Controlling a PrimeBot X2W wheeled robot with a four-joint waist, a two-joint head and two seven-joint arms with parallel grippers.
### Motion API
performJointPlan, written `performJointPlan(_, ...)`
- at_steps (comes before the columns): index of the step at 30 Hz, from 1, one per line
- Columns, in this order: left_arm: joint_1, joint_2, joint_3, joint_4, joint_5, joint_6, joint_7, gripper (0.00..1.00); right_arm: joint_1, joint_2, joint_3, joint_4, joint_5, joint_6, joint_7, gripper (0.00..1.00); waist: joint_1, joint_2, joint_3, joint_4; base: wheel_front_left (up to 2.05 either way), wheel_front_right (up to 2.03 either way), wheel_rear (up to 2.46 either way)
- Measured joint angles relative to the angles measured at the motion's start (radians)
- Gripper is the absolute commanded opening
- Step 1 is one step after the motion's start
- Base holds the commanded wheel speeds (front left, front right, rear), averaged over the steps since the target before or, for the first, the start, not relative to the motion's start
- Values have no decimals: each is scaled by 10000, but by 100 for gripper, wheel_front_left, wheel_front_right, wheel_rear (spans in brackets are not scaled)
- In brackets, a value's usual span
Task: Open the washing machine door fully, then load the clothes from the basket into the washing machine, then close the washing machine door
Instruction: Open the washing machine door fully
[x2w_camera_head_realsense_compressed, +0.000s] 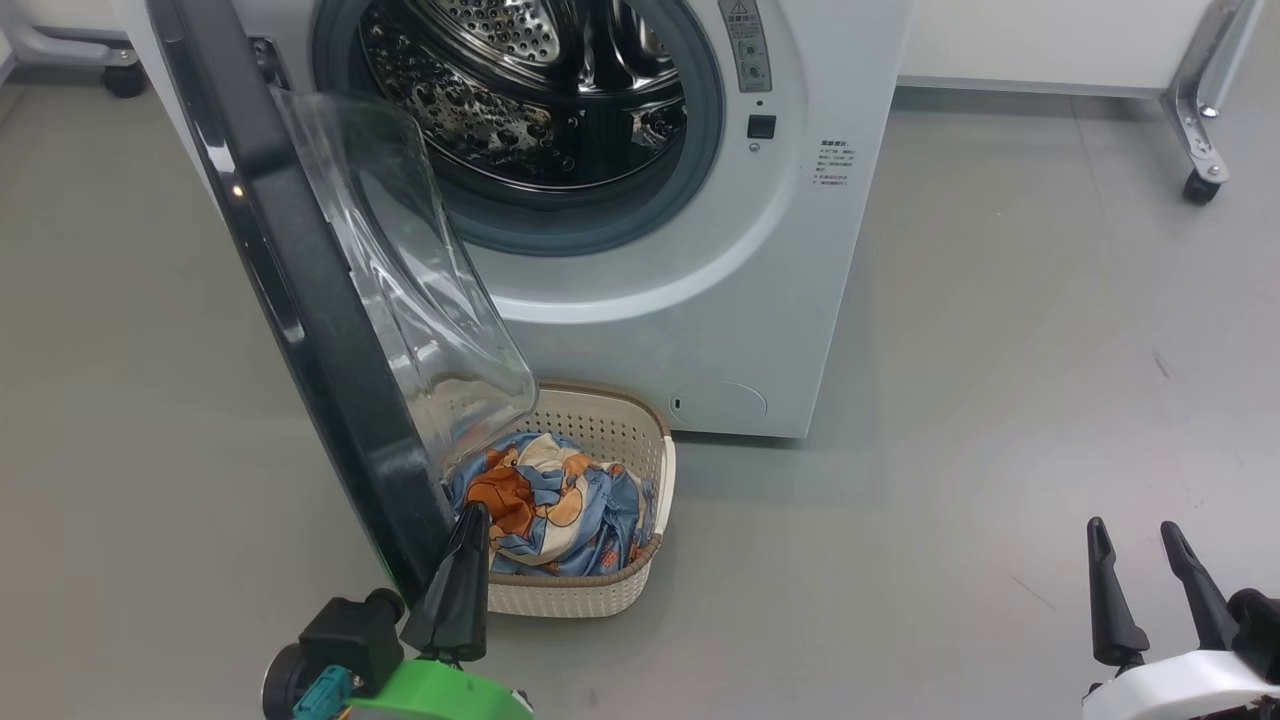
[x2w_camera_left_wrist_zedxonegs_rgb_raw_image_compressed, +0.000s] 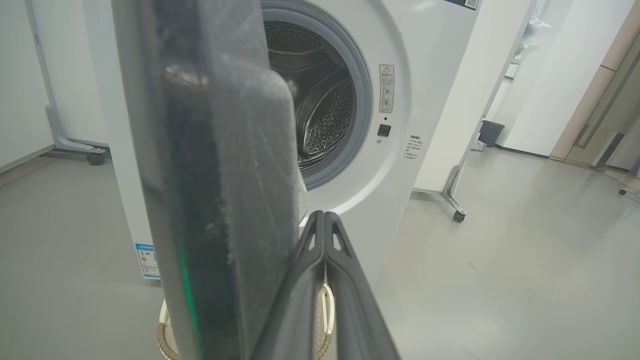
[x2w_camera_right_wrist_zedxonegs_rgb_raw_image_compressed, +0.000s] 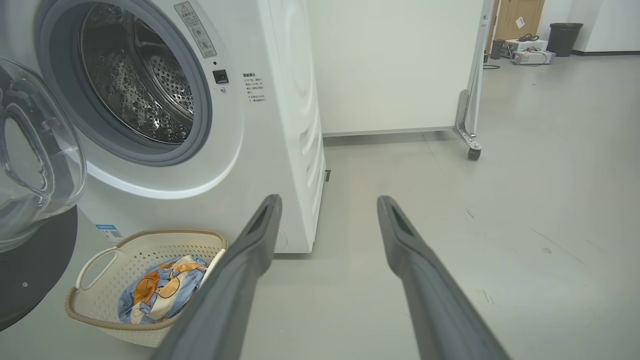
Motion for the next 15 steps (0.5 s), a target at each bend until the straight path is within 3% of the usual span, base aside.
performJointPlan(15,-227,-58,-192,272,-88,17,-134,0,38,-25,-104,-59,71,0,0,100,0,0,151,693,0,0,0)
